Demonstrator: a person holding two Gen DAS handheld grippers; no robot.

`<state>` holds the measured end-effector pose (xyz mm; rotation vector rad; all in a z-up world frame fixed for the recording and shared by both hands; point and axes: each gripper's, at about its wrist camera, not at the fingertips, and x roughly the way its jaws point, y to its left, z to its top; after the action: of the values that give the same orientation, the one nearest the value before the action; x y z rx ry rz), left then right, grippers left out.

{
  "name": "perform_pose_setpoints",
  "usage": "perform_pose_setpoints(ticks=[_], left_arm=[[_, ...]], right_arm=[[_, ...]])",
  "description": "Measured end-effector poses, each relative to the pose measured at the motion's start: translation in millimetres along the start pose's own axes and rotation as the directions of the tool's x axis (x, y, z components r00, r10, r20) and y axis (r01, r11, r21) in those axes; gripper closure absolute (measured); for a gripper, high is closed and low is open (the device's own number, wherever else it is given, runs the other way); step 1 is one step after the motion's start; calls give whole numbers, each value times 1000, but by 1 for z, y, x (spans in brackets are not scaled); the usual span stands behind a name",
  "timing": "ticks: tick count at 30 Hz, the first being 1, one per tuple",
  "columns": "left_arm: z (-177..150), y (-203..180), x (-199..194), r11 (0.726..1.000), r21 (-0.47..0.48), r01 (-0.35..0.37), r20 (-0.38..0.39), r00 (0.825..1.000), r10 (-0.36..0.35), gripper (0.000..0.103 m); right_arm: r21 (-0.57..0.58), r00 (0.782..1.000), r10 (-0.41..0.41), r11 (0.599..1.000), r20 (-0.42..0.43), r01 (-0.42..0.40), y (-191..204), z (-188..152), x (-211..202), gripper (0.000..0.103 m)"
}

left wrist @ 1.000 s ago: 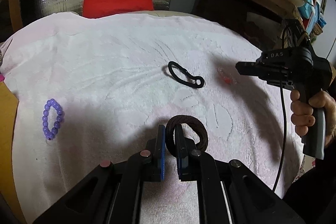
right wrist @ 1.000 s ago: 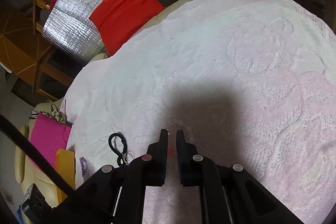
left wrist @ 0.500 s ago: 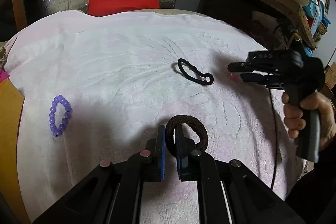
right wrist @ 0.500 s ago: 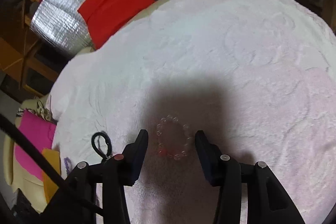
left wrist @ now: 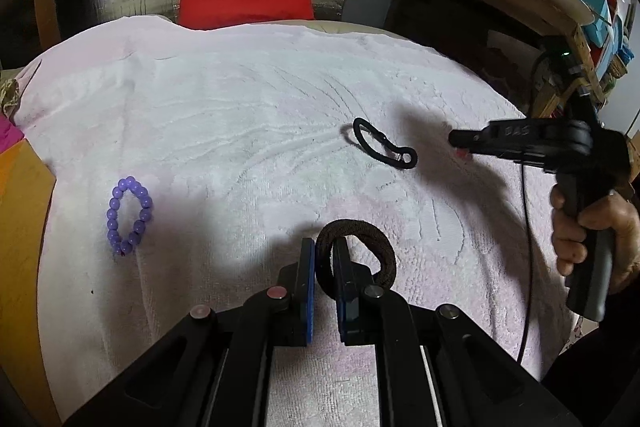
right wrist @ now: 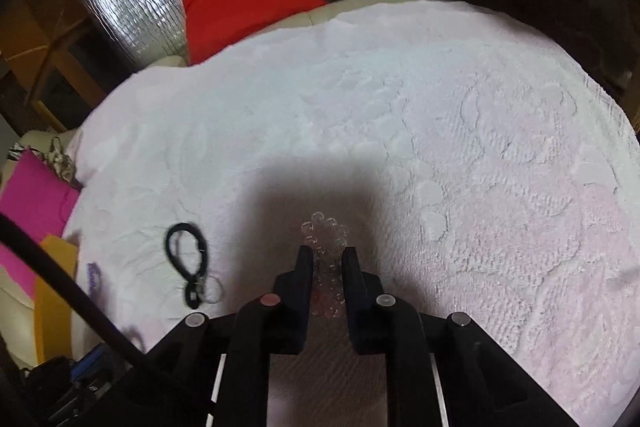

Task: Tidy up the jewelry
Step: 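Lift the black ring with the left tool while the right tool lifts the pink bracelet, then carry the black ring and pink bracelet over the orange box with both tools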

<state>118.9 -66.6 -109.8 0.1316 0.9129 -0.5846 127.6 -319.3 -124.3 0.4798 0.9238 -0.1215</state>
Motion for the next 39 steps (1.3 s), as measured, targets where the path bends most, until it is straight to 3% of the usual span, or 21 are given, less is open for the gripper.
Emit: perform_pose_setpoints(ticks=[8, 16, 28, 39], left_arm=[[-2, -5, -6, 999, -8, -44, 13, 999, 44, 94], [-1, -2, -27, 994, -29, -109, 87, 990, 111, 94], [-5, 25, -49, 980, -71, -185, 123, 973, 193, 94], [-9, 48, -66, 965, -109, -238, 138, 958, 251, 94]], right_arm=[[53, 993, 120, 991, -1, -120, -5, -7, -25, 87], [1, 984, 178, 984, 9, -178, 12, -23, -52, 87], [-81, 965, 260, 961, -42, -263, 74, -42, -46, 87], [-151, 955, 273, 945, -118, -289, 120, -66, -22, 87]])
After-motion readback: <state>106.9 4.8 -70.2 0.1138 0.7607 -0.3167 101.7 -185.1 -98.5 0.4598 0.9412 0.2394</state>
